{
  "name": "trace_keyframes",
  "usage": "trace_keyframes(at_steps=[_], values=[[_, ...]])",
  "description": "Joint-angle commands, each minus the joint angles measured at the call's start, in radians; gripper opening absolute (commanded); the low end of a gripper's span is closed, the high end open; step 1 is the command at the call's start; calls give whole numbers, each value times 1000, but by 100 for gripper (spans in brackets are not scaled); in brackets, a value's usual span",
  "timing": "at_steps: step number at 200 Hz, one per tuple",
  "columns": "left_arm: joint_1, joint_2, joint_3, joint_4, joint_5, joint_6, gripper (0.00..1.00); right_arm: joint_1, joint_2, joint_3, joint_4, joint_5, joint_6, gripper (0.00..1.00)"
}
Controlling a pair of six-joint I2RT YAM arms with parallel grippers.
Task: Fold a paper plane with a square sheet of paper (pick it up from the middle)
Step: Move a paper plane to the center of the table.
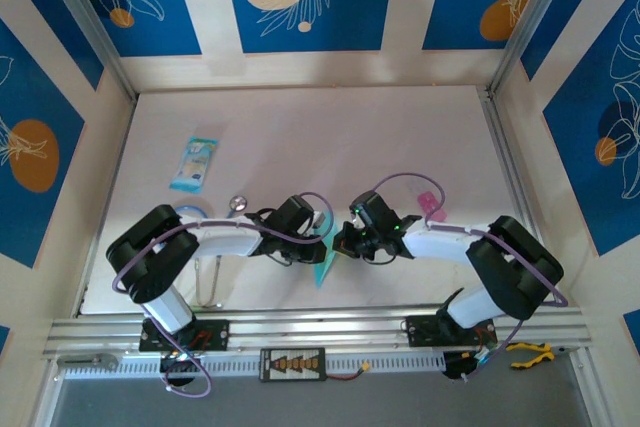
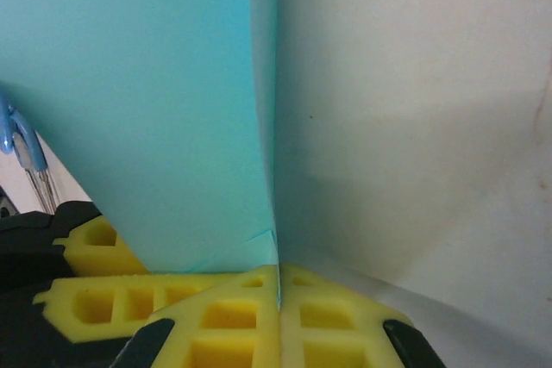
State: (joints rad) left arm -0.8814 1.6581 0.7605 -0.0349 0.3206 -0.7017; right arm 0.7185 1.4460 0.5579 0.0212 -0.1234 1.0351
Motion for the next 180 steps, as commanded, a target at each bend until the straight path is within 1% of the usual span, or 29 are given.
trace_keyframes(at_steps=[1,18,33,47,57,83,99,119,140,180], values=[[-10,-20,10,-18,-48,-5,11,-6,-46,-18,-20,-11,6,0],[-10,-49,9,-54,-94,-3,10,-8,-86,-26,-41,9,1,6],[-9,-78,21,-119,-145,9,9,-16,-132,-37,-65,33,-5,14],[-7,-95,40,-206,-213,20,8,-27,-178,-51,-92,56,-6,18],[-4,-98,65,-284,-258,32,7,-37,-212,-65,-104,70,-2,23],[-3,-90,126,-434,-335,77,7,-64,-300,-122,-108,96,22,29],[-2,-70,158,-485,-357,91,7,-73,-349,-157,-97,101,33,35],[-2,-48,184,-507,-369,92,8,-79,-394,-187,-93,98,37,40],[-3,-25,203,-508,-366,85,10,-91,-411,-191,-114,84,31,43],[-4,14,231,-511,-370,69,12,-111,-414,-188,-122,45,7,43]])
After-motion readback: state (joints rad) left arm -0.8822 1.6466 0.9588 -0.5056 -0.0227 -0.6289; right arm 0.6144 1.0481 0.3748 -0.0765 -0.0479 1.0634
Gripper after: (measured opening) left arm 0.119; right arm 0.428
